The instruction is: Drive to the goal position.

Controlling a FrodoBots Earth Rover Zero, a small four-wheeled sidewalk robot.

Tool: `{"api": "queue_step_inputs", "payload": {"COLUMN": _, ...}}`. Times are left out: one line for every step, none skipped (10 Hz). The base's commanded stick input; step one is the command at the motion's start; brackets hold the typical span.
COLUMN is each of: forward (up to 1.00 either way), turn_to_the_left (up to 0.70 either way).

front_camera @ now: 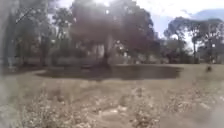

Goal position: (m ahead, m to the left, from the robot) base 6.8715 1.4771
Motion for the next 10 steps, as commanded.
{"api": "queue_step_inputs", "payload": {"forward": 0.7, "turn_to_the_left": 0.0}}
{"api": "queue_step_inputs", "payload": {"forward": 0.7, "turn_to_the_left": 0.0}}
{"api": "queue_step_inputs", "payload": {"forward": 0.7, "turn_to_the_left": 0.0}}
{"api": "queue_step_inputs", "payload": {"forward": 0.7, "turn_to_the_left": 0.0}}
{"api": "queue_step_inputs", "payload": {"forward": 0.7, "turn_to_the_left": 0.0}}
{"api": "queue_step_inputs", "payload": {"forward": 0.7, "turn_to_the_left": 0.0}}
{"api": "queue_step_inputs", "payload": {"forward": 0.7, "turn_to_the_left": 0.0}}
{"api": "queue_step_inputs", "payload": {"forward": 0.7, "turn_to_the_left": 0.0}}
{"api": "queue_step_inputs", "payload": {"forward": 0.7, "turn_to_the_left": 0.0}}
{"api": "queue_step_inputs", "payload": {"forward": 0.7, "turn_to_the_left": 0.0}}
